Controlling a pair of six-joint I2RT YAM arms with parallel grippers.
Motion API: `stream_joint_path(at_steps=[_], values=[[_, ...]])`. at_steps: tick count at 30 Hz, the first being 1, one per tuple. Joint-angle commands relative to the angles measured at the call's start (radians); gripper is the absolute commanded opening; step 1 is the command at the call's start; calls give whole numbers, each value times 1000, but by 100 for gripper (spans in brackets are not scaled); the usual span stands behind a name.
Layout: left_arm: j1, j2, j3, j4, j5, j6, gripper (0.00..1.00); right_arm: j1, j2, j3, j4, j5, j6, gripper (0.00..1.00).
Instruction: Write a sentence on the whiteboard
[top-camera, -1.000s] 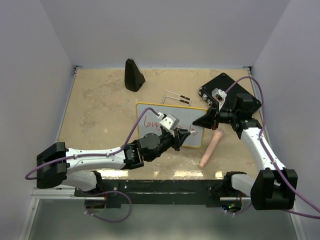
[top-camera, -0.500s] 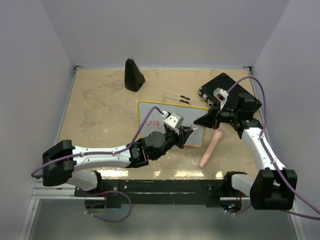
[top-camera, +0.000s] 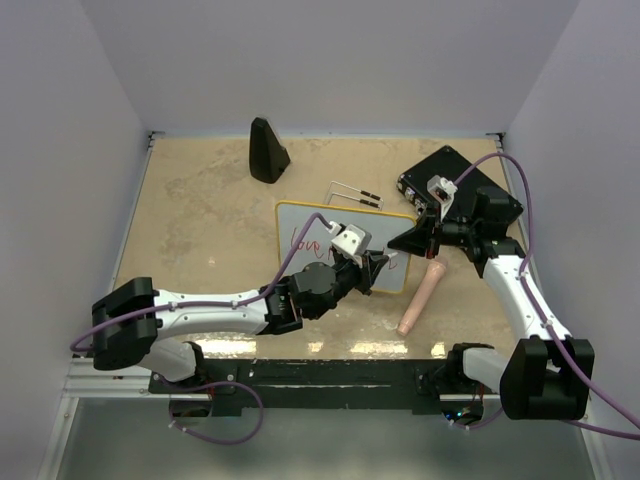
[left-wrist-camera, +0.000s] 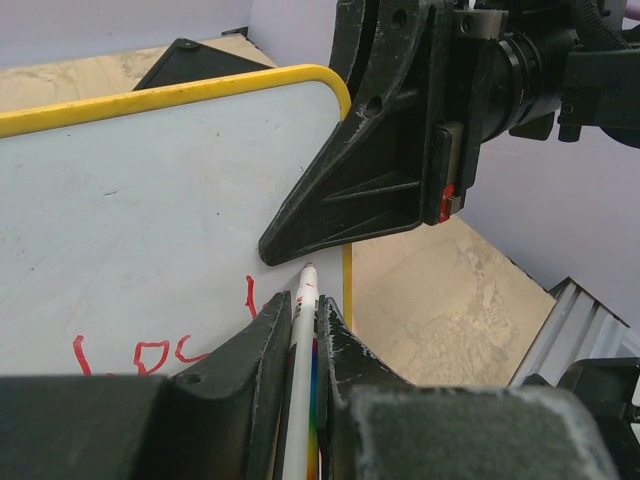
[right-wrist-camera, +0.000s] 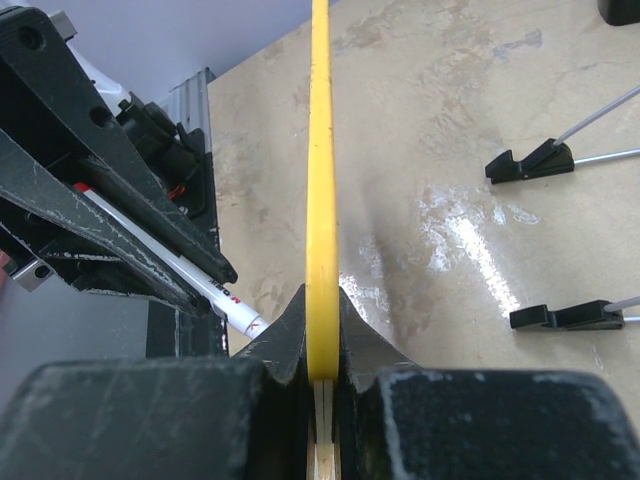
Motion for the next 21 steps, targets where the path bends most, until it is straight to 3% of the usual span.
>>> stream_joint_path(at_steps=[1,21], values=[[4,10,42,73,-31,25,0,-1,-24,-2,76,-83,40,0],[6,1,8,24,-67,13,0,-3,-23,-7,94,-86,55,0]])
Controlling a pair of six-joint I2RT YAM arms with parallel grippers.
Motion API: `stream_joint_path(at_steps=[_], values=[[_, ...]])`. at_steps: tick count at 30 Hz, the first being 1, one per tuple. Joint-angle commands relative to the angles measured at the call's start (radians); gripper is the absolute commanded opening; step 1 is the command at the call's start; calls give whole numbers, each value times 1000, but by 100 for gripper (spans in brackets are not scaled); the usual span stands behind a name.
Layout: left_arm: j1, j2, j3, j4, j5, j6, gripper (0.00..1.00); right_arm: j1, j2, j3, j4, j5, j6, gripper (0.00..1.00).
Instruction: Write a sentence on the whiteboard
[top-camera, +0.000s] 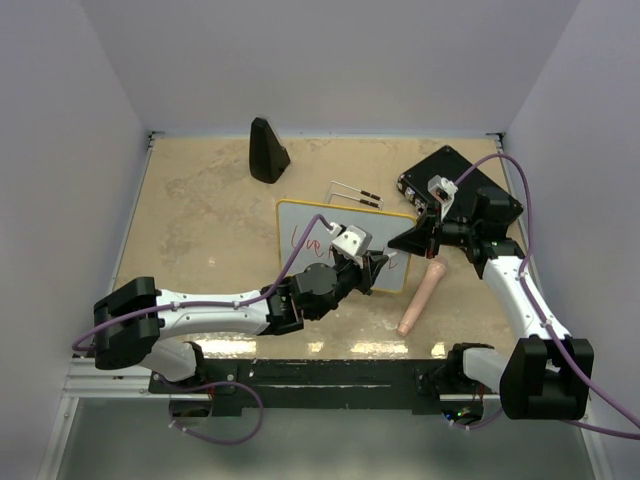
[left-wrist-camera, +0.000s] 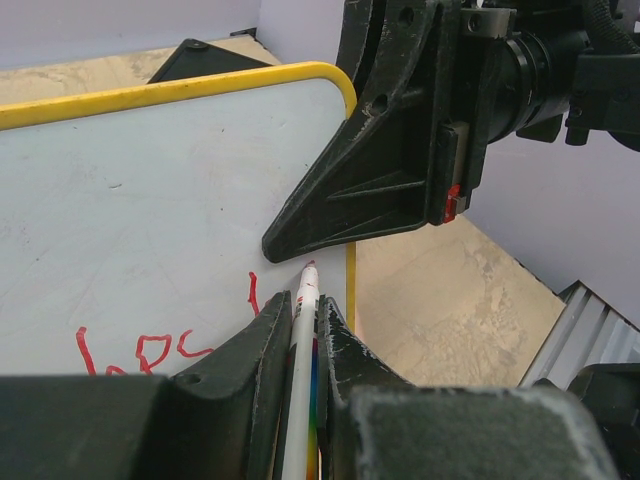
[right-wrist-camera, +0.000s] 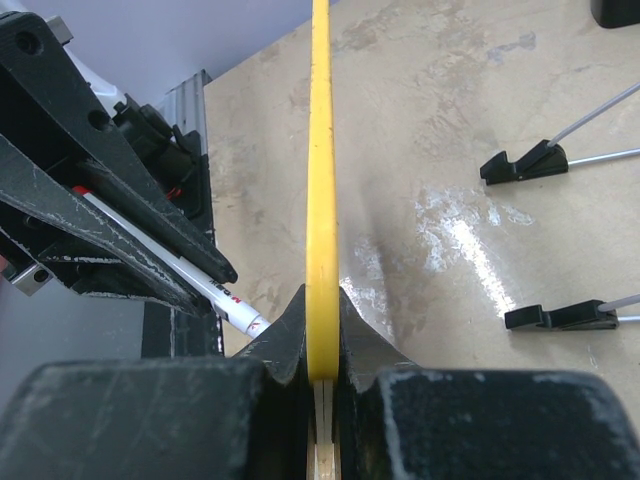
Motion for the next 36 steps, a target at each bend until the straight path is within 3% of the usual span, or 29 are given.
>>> stream_joint_path(at_steps=[1,36], values=[[6,-9,6,11,-39,3,0,-3,-23,8,52,-88,30,0],[3,28,-42,-69,77,-98,0,-3,6,5,79,-103,50,0]])
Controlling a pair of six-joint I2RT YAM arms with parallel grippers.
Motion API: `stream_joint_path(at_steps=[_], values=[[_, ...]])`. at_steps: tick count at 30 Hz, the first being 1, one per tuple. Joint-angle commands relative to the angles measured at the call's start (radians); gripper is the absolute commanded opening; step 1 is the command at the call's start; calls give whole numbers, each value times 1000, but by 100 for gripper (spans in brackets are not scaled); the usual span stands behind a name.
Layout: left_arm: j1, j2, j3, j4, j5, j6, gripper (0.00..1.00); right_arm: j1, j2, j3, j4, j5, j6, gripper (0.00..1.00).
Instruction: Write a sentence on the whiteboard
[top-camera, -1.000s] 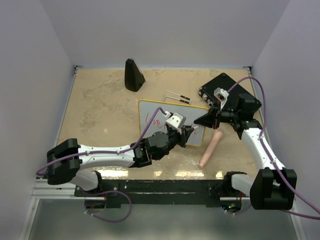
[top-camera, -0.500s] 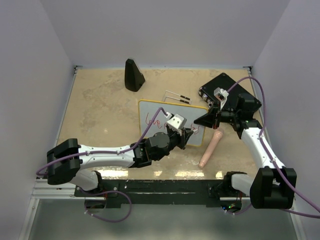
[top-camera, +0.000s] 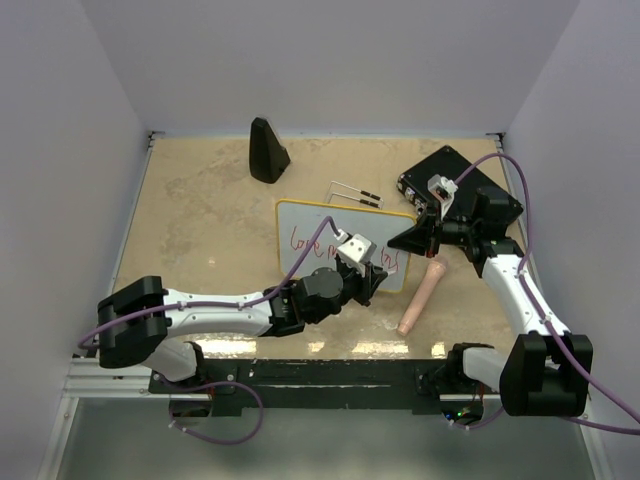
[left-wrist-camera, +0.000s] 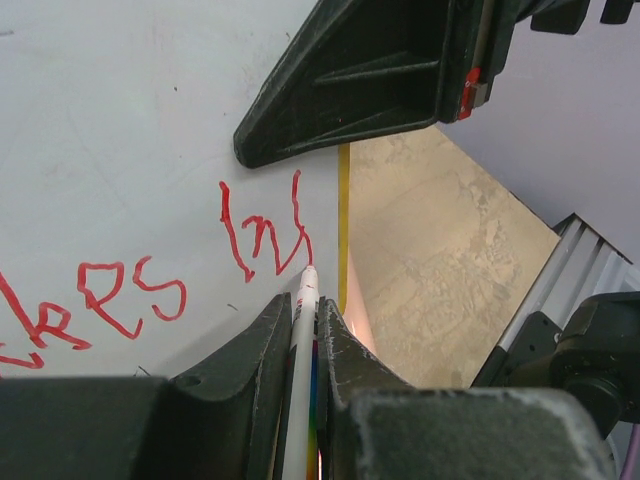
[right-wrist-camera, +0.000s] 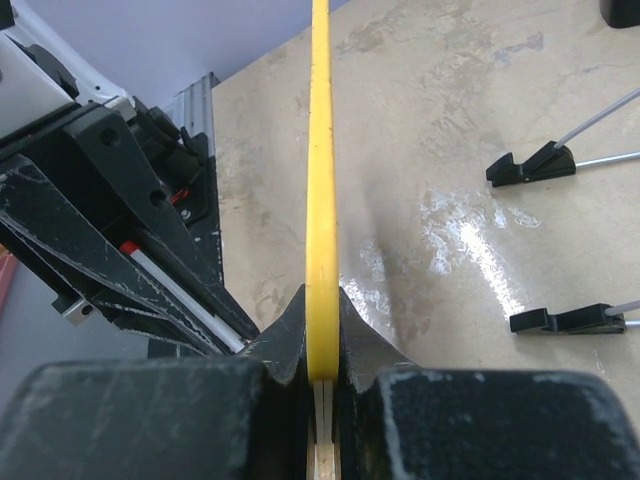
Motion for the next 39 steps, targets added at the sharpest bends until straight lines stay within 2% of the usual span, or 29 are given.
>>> stream_joint_path(at_steps=[1,9,18,26,39], values=[[3,6,-19,8,-8,-17,0,-2,-12,5,55,-85,29,0],[3,-34,-31,0,-22,-4,0,-2,-12,2,56,-78,29,0],[3,-144,-57,85,3,35,0,-2,-11,2,56,-75,28,0],[9,-120,-14,57,-37,58,0,-2,-14,2,55,-75,28,0],[23,-74,9,74,-25,46,0,-2,-23,0,55,-77,29,0]])
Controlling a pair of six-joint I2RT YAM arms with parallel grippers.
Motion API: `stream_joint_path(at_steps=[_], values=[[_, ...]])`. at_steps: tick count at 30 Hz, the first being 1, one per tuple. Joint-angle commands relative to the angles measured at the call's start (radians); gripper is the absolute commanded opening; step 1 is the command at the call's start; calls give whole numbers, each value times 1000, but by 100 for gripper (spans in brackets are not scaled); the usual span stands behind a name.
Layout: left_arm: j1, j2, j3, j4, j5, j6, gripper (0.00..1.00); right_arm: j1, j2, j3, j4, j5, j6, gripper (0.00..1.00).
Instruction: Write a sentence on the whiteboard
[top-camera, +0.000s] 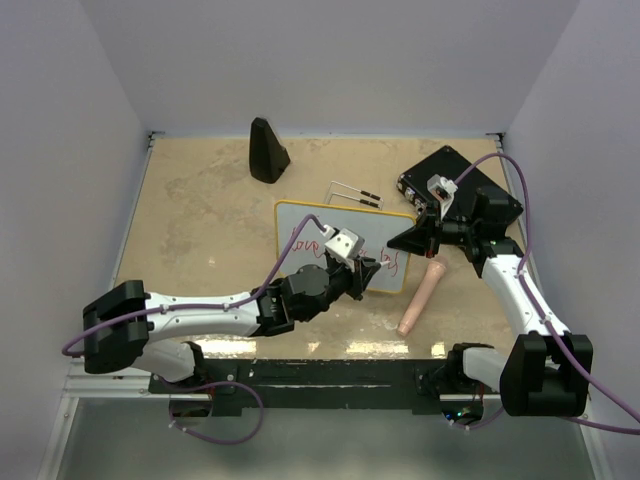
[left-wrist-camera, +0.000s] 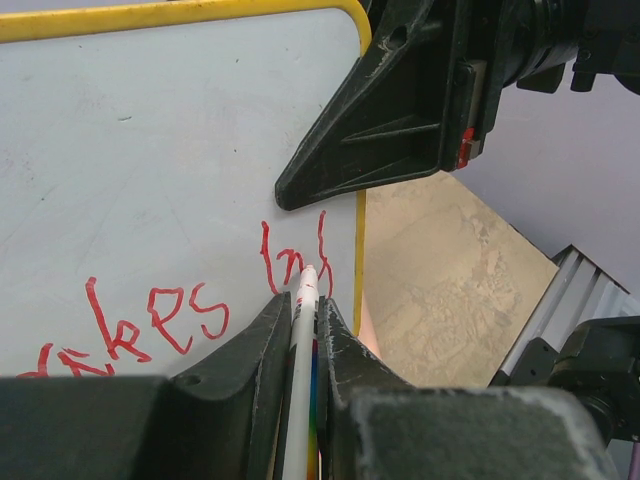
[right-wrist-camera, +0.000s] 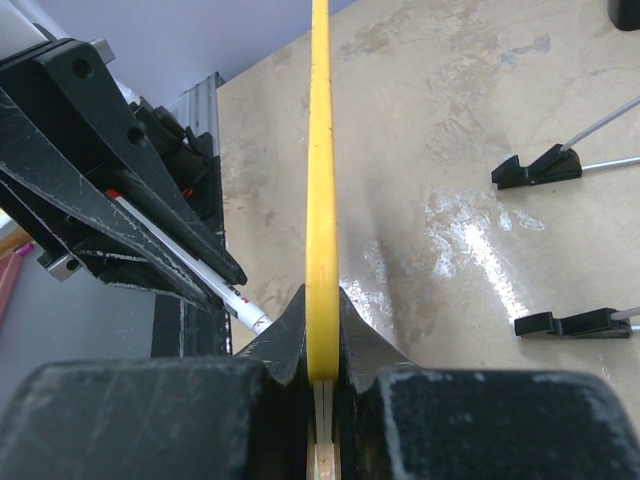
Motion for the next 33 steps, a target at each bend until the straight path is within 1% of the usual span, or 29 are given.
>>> stream_joint_path(at_steps=[1,11,23,27,33], values=[[9,14,51,54,-7,9,0,-2,-23,0,43,-70,21,0],[15,39,66,61,-18,9,0,-2,-25,0,46,-70,21,0],[27,72,96,77,10,8,0,-2,-28,-3,47,-70,24,0],[27,63,97,78,36,12,0,-2,-28,-3,49,-70,24,0],[27,3,53,95,123,12,0,-2,-29,-3,47,-68,24,0]])
